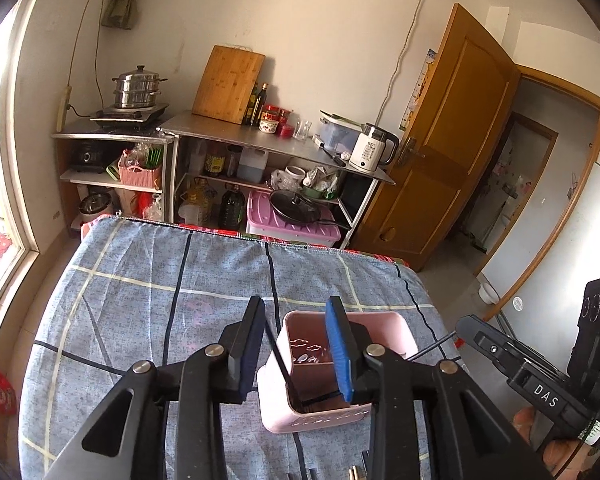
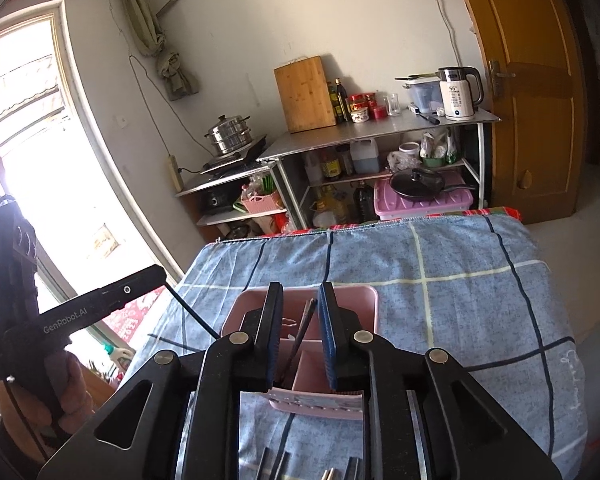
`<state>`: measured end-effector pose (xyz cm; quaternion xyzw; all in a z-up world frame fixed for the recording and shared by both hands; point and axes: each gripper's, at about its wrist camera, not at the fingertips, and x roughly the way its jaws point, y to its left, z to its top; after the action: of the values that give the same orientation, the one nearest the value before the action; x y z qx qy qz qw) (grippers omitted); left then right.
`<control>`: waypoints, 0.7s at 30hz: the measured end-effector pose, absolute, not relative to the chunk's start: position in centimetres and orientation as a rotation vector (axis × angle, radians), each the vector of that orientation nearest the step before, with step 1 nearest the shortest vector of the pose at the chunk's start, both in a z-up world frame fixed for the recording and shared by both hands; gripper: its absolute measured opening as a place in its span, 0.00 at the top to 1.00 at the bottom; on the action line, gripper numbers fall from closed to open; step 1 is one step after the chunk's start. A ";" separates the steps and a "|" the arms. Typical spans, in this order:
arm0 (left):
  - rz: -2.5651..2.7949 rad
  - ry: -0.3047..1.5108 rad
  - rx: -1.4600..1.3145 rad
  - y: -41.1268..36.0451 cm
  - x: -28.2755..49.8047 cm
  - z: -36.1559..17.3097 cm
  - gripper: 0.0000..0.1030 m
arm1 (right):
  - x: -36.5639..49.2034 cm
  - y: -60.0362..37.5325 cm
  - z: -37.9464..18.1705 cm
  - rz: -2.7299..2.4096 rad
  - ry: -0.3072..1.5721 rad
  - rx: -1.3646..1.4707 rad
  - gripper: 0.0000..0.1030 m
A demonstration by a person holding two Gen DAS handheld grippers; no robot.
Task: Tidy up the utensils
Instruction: 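Lower the chopsticks into the basket and open both tools, then move both open tools back down to the remaining chopsticks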
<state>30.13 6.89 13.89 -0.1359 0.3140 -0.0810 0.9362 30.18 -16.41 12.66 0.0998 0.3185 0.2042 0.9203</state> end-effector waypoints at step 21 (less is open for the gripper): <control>-0.211 0.540 -0.190 3.0 12.9 12.0 0.69 | 15.7 -19.1 11.9 0.431 0.563 0.086 0.80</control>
<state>12.85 2.97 11.95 -0.0935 0.2659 -0.1038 0.9538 15.73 -19.13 11.86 0.0422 0.2754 0.2111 0.9369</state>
